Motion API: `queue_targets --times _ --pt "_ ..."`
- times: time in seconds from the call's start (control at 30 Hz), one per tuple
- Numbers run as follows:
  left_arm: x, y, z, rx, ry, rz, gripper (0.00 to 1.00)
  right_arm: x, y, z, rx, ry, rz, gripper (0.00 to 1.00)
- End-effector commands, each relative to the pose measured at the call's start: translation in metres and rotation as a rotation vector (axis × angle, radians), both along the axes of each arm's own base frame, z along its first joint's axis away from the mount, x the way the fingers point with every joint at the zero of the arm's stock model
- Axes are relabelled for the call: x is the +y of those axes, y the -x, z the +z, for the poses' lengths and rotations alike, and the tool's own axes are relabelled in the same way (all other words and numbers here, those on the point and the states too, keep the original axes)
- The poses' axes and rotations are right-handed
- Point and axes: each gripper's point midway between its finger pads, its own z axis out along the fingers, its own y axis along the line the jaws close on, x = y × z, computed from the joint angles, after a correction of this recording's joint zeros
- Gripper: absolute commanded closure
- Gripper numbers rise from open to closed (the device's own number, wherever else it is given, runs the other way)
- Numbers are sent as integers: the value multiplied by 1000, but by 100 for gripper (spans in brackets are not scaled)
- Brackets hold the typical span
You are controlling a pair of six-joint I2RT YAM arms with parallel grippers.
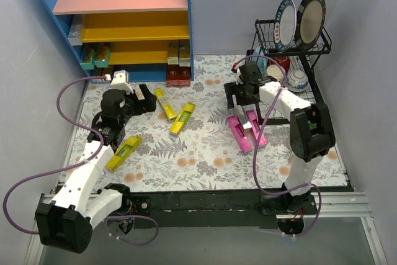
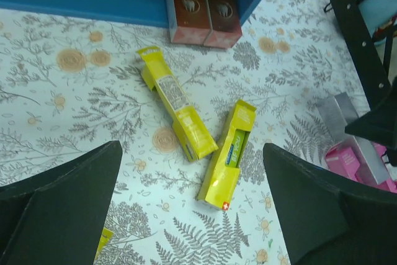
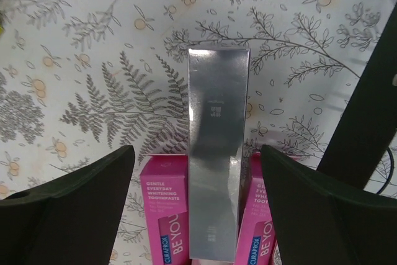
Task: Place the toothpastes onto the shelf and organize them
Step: Move the toothpaste to the center of the board.
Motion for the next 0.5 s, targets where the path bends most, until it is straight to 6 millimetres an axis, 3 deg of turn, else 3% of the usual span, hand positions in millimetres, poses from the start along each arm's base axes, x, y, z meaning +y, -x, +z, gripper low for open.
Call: queue_targets --times 0.0,0.1,0.3,0.47 --pt "-8 7 -10 -52 6 -13 2 -1 -6 -4 31 15 76 11" --pt "-12 12 -29 -14 -22 -28 2 -4 -4 -16 65 28 97 12" --pt "-36 23 -30 -16 -21 -109 2 2 12 -36 144 3 123 19" --pt "-45 26 -30 -17 -18 -139 2 9 18 -38 130 32 127 27"
